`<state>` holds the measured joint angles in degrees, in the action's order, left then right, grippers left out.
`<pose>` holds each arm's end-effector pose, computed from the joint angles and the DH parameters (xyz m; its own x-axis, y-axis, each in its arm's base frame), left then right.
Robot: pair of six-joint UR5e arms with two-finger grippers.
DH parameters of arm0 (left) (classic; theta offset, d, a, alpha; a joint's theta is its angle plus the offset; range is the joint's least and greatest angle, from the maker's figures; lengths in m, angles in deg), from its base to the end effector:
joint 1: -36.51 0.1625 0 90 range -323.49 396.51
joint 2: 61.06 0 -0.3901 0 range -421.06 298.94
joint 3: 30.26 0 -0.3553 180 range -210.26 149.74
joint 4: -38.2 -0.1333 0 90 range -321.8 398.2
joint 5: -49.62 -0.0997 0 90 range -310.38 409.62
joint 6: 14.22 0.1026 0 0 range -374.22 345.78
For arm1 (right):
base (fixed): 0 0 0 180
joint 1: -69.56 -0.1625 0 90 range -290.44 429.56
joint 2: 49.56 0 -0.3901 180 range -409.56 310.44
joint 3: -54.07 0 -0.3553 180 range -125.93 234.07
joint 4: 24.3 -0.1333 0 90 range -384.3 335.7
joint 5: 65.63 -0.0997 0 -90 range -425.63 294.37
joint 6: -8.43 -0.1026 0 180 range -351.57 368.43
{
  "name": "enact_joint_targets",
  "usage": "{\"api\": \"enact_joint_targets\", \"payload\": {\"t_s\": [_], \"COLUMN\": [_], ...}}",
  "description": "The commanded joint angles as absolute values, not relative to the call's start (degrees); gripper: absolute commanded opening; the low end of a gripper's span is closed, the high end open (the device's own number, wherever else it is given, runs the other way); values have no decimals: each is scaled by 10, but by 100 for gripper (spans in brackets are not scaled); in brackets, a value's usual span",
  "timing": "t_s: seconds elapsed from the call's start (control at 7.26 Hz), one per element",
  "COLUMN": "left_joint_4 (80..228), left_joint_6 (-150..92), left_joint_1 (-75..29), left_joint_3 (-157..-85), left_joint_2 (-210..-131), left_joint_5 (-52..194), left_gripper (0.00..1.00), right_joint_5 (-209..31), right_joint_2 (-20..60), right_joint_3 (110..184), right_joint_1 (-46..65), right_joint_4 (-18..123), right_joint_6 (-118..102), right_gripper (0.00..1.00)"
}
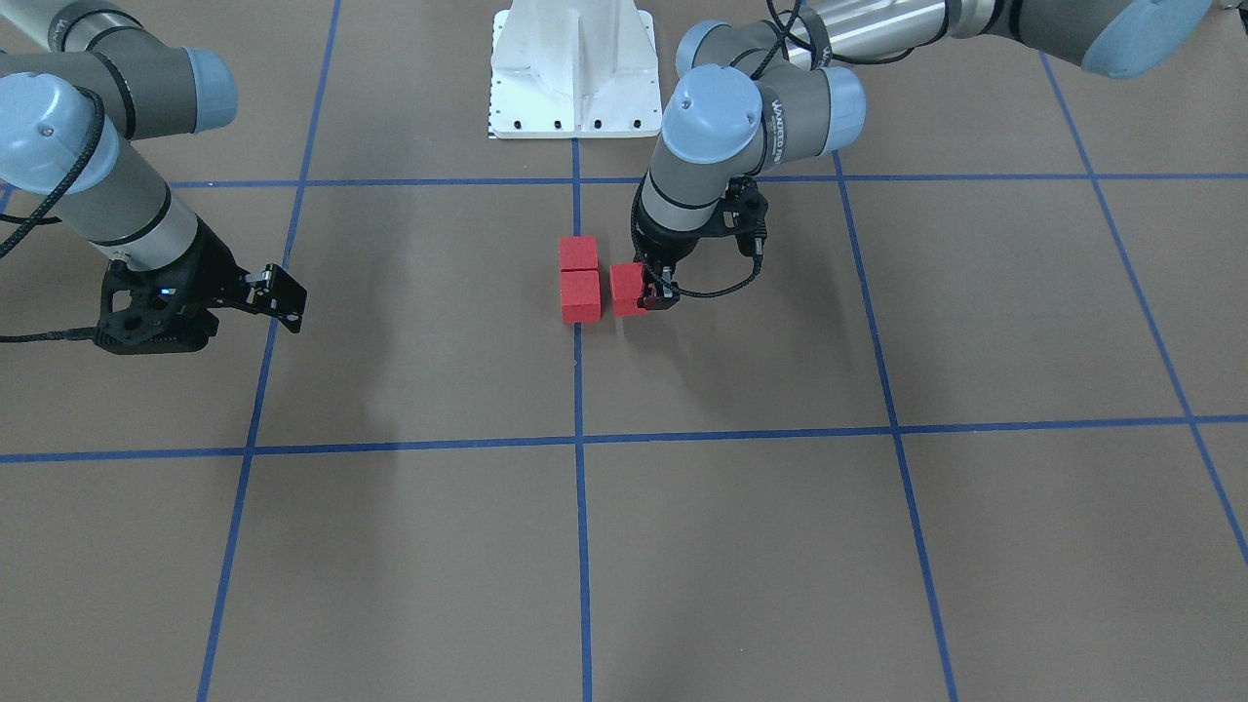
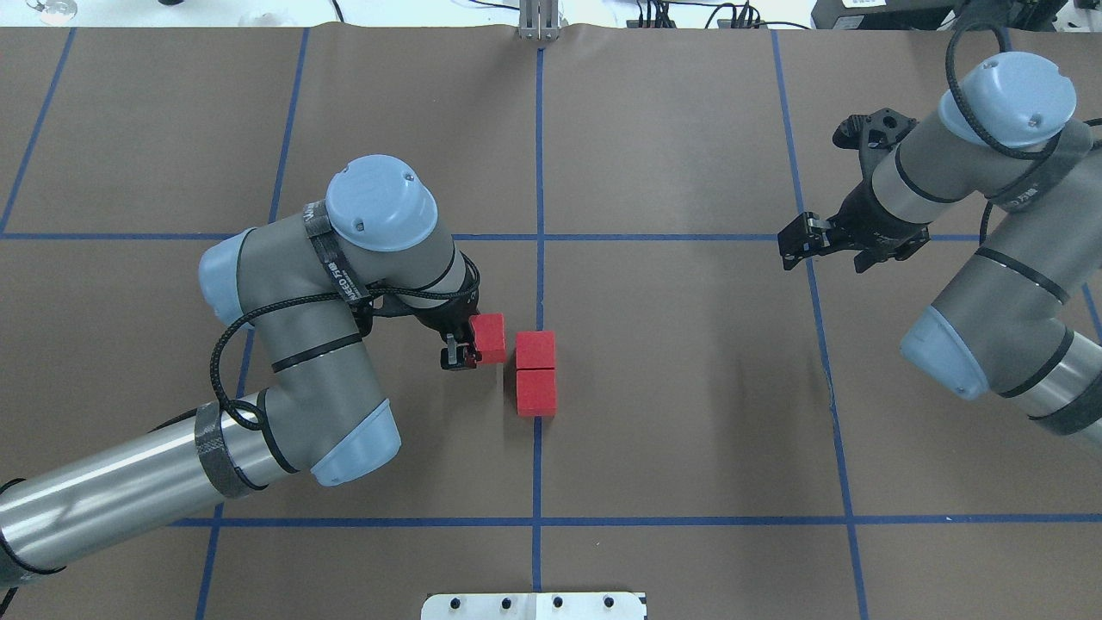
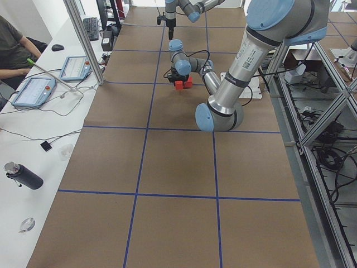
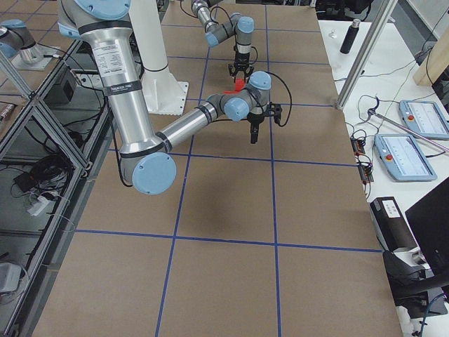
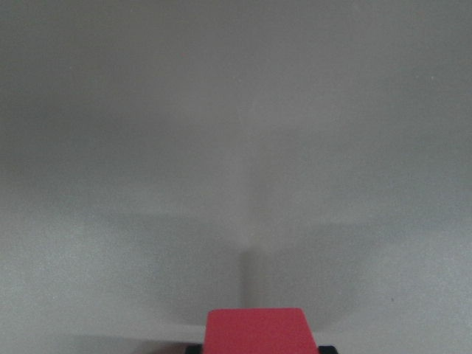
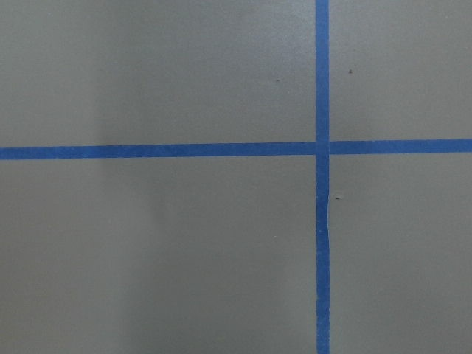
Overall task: Form red blocks into L shape at center
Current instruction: 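Carry the red cube with the left gripper beside the farther center cube, then lower and nudge the red cube with the left gripper against the farther cube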
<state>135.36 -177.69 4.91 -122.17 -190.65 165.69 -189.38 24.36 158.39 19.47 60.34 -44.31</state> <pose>0.5072 -0.4156 0.2137 -0.0217 -0.9977 0.0647 0.5933 -0.0649 -0.8024 -0.2913 -0.4672 0.3685 0.6744 0.0217 0.7381 -0.0266 0.9996 -0.0050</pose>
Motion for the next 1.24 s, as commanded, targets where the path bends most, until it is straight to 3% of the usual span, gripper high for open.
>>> {"api": "enact_joint_targets", "payload": {"t_s": [0.0, 1.1], "left_joint_4": [1385, 1403], "left_joint_6": [-1779, -1782], "left_joint_1": [53, 60], "left_joint_3": [-1217, -1207], "left_joint_2": [-1899, -1897], "left_joint_5": [1656, 1655], "left_gripper": [0, 0], "right_joint_5": [-1894, -1894], "right_joint_2": [244, 244], "right_joint_3": [1584, 1584], "right_joint_1": [195, 195], "right_joint_4": [603, 603], "right_joint_6": [-443, -443], "right_gripper": [99, 99]}}
